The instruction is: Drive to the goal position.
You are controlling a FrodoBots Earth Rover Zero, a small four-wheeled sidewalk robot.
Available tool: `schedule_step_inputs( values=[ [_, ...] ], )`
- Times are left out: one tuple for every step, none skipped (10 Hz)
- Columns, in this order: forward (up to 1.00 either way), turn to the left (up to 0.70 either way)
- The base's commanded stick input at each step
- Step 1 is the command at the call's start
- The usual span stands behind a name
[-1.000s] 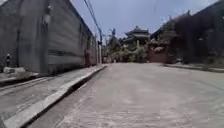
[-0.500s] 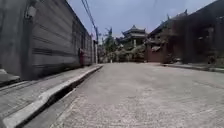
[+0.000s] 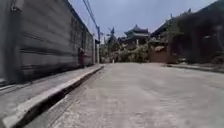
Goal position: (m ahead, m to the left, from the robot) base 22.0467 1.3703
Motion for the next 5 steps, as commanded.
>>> schedule_step_inputs(
  values=[
    [1.0,-0.4],
    [1.0,-0.4],
    [1.0,-0.4],
    [1.0,-0.39],
    [1.0,-0.2]
  ],
)
